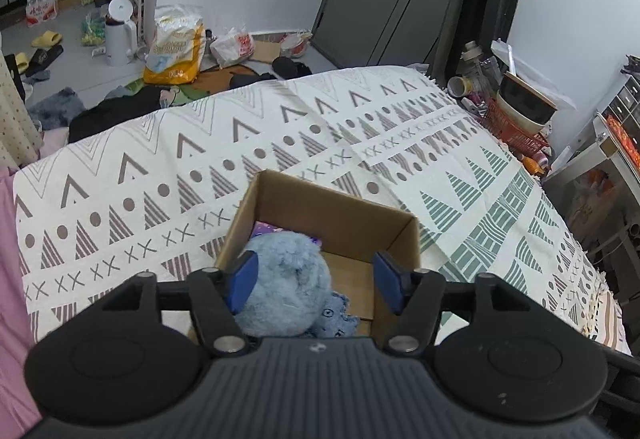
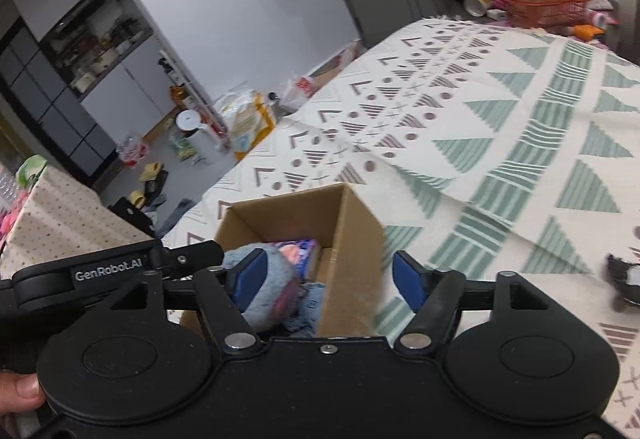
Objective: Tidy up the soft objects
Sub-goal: 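Withdraw both grippers from the box toward the black lace item and tissue ball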
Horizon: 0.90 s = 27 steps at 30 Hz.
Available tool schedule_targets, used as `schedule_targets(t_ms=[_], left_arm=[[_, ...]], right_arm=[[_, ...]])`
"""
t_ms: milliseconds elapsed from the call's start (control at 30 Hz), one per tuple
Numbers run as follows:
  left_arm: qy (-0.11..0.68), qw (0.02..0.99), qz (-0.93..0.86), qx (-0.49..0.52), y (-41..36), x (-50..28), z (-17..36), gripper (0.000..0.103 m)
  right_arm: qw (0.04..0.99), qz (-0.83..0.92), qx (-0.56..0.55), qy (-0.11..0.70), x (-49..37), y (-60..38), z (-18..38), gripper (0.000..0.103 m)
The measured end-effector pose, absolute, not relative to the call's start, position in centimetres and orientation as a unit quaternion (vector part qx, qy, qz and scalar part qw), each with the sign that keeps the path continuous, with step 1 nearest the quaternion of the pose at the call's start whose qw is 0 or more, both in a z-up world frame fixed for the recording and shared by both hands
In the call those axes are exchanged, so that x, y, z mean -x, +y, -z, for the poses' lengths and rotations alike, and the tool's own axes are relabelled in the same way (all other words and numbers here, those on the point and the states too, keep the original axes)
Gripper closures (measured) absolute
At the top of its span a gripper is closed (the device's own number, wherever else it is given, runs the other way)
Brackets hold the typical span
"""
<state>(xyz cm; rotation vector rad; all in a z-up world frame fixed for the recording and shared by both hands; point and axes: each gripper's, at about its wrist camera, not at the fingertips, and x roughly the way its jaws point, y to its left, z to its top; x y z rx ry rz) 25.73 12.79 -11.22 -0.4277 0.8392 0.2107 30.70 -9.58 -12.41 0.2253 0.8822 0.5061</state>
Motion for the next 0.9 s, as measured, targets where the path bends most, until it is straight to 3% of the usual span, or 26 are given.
schedule_targets(t_ms=[200,400,600,900], left_arm=[[0.404,0.893,-0.099,0.171,9.6,-25.9,10.4,0.028],[0.405,0.899,-0.087,0.141,6.5,-26.4,9.2,0.026],[0.408,0.901,-0.079,0.123,3.1,-27.1,8.5,0.025],[0.409,0.903,-0.056,0.122,-2.3,-28.3,8.4,0.018]], right_arm=[[0.874,-0.213,-0.1,0.425,-30.3,-12.0,11.7,0.019],[0.88,-0.18,-0.111,0.424,-31.0,-15.0,11.3,0.013],[0.887,-0.168,-0.123,0.412,-31.3,-18.1,10.3,0.001],[0.888,-0.158,-0.162,0.4,-31.7,-23.8,9.2,0.0]])
